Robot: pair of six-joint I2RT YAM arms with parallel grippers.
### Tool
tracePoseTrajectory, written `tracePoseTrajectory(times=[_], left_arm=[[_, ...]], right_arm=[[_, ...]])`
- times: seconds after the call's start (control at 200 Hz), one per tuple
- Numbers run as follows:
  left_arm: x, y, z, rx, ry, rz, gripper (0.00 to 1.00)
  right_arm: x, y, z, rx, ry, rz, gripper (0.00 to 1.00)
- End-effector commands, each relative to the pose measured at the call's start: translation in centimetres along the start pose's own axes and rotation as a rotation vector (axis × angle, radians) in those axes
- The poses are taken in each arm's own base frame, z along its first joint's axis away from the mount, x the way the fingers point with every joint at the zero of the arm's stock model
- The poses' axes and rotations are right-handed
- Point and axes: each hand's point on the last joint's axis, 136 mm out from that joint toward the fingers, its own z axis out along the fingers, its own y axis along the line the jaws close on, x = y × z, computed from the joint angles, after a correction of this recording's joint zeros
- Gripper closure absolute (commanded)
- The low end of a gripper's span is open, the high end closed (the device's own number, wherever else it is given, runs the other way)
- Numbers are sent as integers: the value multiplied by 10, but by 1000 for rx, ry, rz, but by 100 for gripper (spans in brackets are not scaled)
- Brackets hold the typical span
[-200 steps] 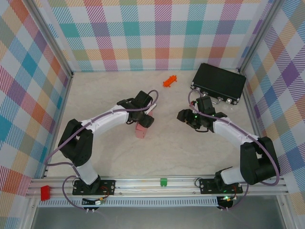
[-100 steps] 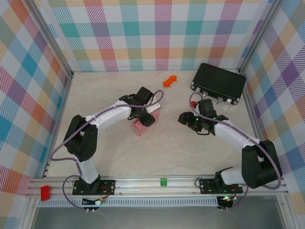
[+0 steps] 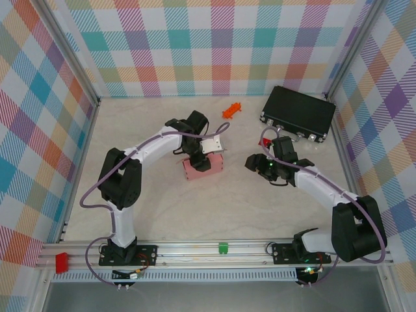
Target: Fold the paper box
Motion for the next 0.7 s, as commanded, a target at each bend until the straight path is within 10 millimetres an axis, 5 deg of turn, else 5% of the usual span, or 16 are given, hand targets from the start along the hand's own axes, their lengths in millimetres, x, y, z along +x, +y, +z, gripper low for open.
tracePoseTrajectory(times=[0.0,0.32,0.695], left_arm=[[-3,-9,-1,65,-23,118,43],[-14,7,5,33,-33,206,35],[-36,20,-30,-39,-67,222,19]], right_arm=[[2,-5,-4,9,-4,-8,40],[7,-9,-6,18,-3,-3,40],[0,-1,-6,9,10,-51,38]])
